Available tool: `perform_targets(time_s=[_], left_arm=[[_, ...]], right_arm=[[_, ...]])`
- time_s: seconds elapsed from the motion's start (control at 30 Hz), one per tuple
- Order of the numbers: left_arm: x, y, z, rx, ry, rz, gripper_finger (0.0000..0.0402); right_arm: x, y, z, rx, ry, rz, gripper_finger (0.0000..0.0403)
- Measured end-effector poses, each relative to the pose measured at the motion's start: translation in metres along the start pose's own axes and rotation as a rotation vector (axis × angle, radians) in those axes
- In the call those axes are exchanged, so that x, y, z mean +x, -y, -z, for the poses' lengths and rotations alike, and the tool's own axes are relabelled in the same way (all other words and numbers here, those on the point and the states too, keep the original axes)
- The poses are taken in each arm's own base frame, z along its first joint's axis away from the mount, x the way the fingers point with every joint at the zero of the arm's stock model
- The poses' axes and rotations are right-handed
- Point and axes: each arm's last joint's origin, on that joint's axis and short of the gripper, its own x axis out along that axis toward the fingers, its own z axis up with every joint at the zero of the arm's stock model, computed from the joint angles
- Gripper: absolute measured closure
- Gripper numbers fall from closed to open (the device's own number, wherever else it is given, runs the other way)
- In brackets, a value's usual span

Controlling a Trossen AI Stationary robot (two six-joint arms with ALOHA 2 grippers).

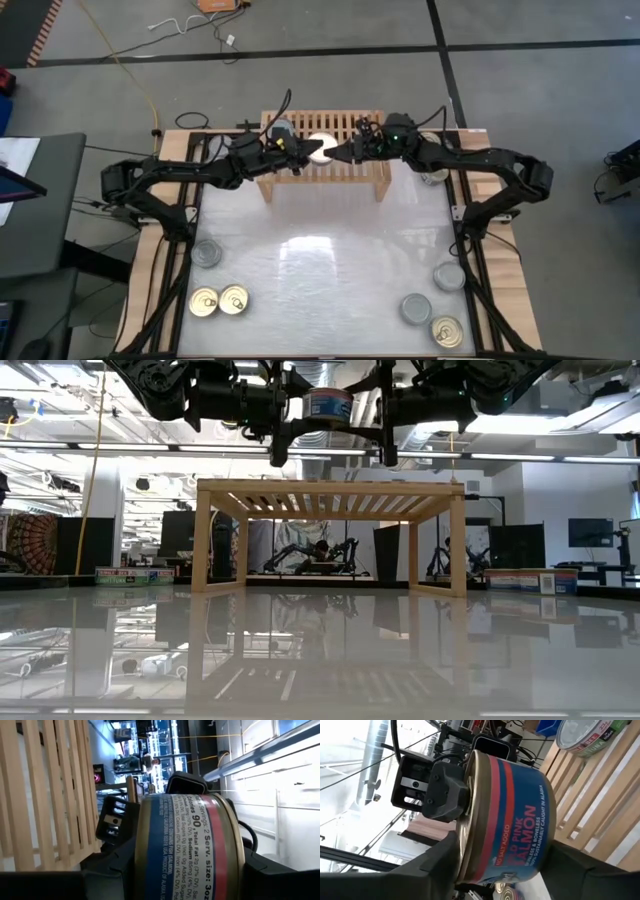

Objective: Stack canned seafood by type on shelf
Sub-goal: Put the blue and pink tuna can on the shelf

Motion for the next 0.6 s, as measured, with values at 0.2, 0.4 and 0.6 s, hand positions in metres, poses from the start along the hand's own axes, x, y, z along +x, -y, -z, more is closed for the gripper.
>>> perform_targets(time_s=[0.2, 0.4, 0.6], left_arm=[[0.0000, -0.0004, 0.0017, 0.052, -0.010, -0.005, 0.0207], [-0.0001, -0.0004, 0.0017, 0.062, -0.010, -0.006, 0.0205], [-0.0001, -0.0032, 0.0020, 0.051, -0.015, -0.036, 0.0171]], right_arm=[[0.0006, -0.0002, 0.0015, 0.008, -0.007, 0.001, 0.0171], [0.0006, -0.0002, 0.0015, -0.001, -0.007, 0.002, 0.0172], [0.0006, 0.0002, 0.0017, -0.019, -0.008, 0.005, 0.0175]])
